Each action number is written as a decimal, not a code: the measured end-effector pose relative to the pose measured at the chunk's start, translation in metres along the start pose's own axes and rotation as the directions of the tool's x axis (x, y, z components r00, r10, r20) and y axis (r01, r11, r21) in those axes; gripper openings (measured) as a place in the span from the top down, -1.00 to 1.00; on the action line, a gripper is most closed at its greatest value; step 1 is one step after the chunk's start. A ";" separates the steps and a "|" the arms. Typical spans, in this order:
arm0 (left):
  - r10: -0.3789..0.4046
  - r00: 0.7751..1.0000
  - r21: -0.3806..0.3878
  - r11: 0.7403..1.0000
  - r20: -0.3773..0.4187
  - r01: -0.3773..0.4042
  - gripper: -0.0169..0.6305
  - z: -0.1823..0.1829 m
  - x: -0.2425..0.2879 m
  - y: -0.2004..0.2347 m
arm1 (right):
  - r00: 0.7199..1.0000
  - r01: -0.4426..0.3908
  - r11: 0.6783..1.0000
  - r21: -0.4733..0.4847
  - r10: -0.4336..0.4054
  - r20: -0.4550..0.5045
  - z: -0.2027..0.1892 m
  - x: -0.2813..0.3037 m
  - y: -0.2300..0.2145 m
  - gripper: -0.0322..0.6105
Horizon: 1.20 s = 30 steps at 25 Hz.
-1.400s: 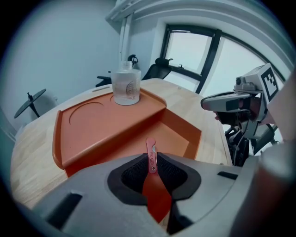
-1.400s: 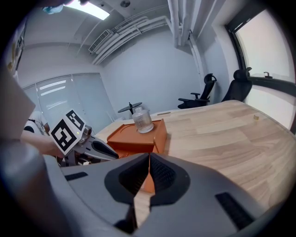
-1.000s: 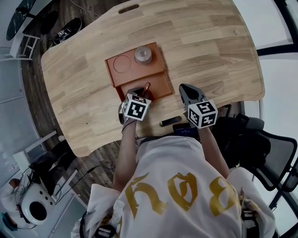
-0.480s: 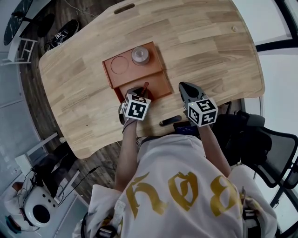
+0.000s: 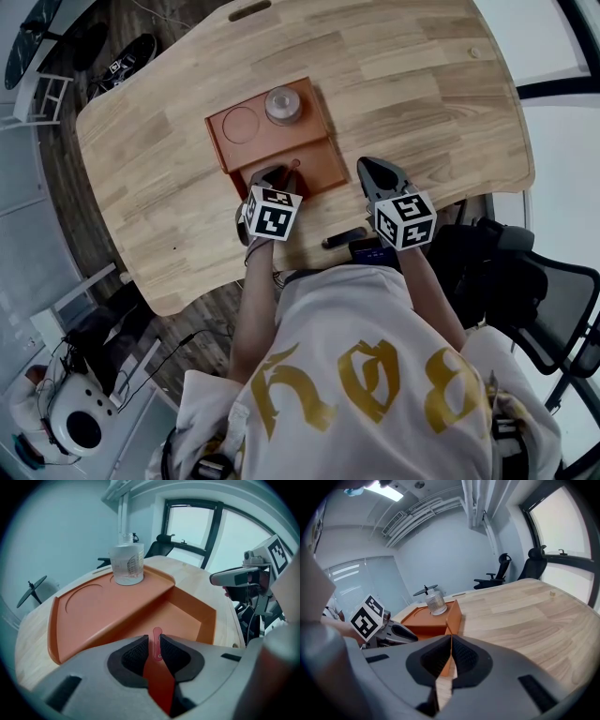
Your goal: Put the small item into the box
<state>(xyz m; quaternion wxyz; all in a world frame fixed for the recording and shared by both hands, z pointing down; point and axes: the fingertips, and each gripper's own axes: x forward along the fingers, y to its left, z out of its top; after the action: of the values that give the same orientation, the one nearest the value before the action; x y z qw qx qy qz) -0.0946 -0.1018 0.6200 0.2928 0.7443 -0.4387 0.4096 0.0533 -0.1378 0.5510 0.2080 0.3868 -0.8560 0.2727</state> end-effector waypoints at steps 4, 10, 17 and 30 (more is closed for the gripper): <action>-0.012 0.999 -0.011 1.000 0.037 0.012 0.74 0.006 -0.004 0.002 | 1.000 -0.003 1.000 -0.010 0.003 0.005 0.005 0.002 0.003 0.86; -0.025 0.997 -0.046 0.999 0.068 0.028 0.67 0.008 -0.015 0.000 | 1.000 -0.024 0.999 -0.032 0.025 0.013 0.009 0.002 0.015 0.86; 0.013 0.993 -0.075 0.997 0.116 -0.005 0.85 0.003 -0.035 0.009 | 0.999 -0.036 0.997 -0.069 0.038 0.029 0.016 -0.002 0.030 0.86; 0.028 0.936 -0.130 0.991 0.351 0.019 0.91 0.028 -0.091 0.015 | 0.995 -0.057 0.990 -0.127 0.067 0.075 0.028 -0.023 0.060 0.86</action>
<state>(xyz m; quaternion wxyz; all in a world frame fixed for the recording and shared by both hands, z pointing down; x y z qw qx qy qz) -0.1240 -0.0927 0.5283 0.2569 0.7837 -0.5116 0.2408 0.0170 -0.1093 0.4982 0.1891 0.3565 -0.8907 0.2095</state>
